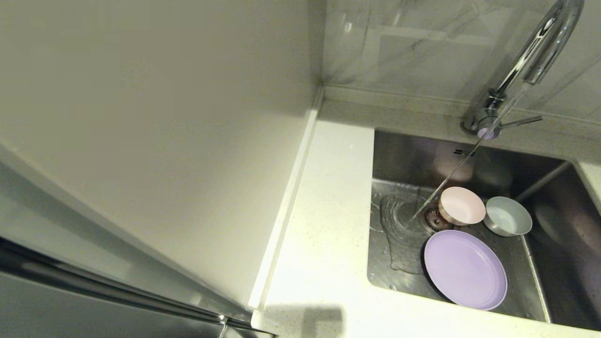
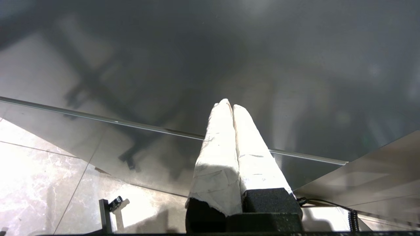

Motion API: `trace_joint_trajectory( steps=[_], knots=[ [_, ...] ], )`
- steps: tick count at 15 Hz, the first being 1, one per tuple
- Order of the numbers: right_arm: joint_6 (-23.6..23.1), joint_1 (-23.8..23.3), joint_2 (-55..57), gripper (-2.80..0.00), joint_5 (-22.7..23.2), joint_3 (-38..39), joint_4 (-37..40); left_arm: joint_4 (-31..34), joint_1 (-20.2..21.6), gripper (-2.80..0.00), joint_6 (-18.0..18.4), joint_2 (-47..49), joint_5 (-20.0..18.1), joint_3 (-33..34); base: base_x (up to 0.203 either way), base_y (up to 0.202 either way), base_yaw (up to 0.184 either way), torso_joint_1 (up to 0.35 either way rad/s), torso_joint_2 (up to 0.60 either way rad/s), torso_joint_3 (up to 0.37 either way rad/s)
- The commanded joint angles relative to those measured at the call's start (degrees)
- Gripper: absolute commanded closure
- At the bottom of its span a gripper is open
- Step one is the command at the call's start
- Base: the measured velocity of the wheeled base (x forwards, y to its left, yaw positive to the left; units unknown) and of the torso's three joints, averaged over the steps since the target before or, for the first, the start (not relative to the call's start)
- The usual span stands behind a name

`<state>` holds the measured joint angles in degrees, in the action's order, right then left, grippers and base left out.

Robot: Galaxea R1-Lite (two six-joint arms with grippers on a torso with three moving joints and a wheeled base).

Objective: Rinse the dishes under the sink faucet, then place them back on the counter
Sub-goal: Wait for the water to rinse the bowl, then turn off the faucet

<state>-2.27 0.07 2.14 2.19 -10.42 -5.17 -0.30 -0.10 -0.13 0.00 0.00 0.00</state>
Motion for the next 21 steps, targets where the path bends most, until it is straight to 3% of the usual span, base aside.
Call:
trace_joint_trajectory(
  steps=[1,3,7,10,12,17,21],
  knots=[
    [0.9,0.0,6.9,0.0,0.3,-7.8,-0.2,0.0,0.0,0.0,0.0,0.0,0.0,0.2,0.0,0.0,0.0,0.0,0.0,0.0],
    [4.6,0.0,15.4,0.0,0.4,-16.6,-0.4,0.0,0.0,0.0,0.0,0.0,0.0,0.1,0.0,0.0,0.0,0.0,0.0,0.0],
    [17.7,0.0,35.0,0.0,0.3,-33.6,-0.5,0.0,0.0,0.0,0.0,0.0,0.0,0.2,0.0,0.0,0.0,0.0,0.0,0.0],
    [24.9,0.1,46.4,0.0,-0.2,-41.8,-0.3,0.0,0.0,0.0,0.0,0.0,0.0,0.2,0.0,0.0,0.0,0.0,0.0,0.0],
    [27.5,0.2,53.2,0.0,-3.7,-43.9,-0.4,0.0,0.0,0.0,0.0,0.0,0.0,0.2,0.0,0.0,0.0,0.0,0.0,0.0],
    [33.5,0.2,67.8,0.0,-19.7,-44.4,-3.7,0.0,0.0,0.0,0.0,0.0,0.0,0.2,0.0,0.0,0.0,0.0,0.0,0.0],
    [38.8,0.1,75.4,0.0,-21.2,-48.2,-6.1,0.0,0.0,0.0,0.0,0.0,0.0,0.2,0.0,0.0,0.0,0.0,0.0,0.0]
  ],
)
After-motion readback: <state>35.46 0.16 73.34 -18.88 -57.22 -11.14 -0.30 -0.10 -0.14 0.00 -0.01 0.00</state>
